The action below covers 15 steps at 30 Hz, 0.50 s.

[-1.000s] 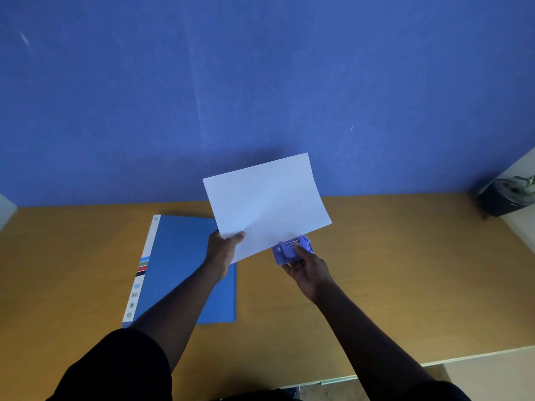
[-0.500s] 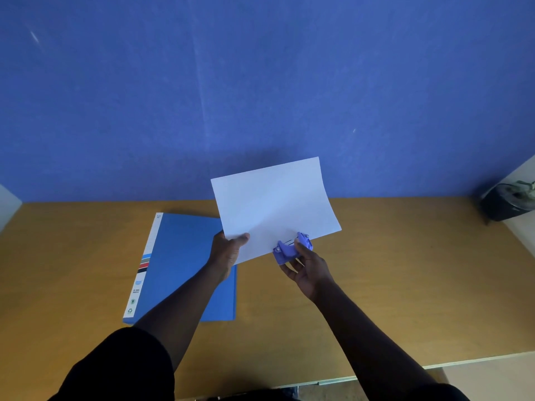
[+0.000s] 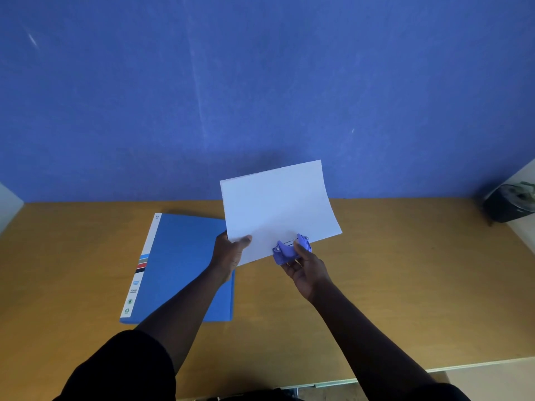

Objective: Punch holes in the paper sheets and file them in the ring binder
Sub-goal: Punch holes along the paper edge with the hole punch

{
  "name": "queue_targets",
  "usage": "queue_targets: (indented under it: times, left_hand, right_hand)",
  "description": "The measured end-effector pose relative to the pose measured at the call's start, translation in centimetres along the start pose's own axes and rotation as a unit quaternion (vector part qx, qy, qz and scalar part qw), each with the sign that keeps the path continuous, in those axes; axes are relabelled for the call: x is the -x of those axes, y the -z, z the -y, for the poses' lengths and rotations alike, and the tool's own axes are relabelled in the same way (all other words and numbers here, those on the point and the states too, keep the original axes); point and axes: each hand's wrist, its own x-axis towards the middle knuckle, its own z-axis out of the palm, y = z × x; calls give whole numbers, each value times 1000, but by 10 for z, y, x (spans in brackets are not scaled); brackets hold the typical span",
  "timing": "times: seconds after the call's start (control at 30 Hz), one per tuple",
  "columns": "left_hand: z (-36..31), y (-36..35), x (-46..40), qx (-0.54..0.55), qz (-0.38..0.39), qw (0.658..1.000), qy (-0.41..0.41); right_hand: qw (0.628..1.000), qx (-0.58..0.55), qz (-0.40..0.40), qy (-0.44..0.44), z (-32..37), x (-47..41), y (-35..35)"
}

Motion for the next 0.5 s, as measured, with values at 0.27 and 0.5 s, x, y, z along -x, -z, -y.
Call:
queue_targets:
  times: [0.27,0.5]
  left_hand:
    - [2,-1,1,31,17,999,30]
    - [-9,-2,5,55,48,996,50]
  right_hand:
    - [1000,0,4,-4,5,-1,-2]
    - [1000,-18,22,-1,8,-1,-2]
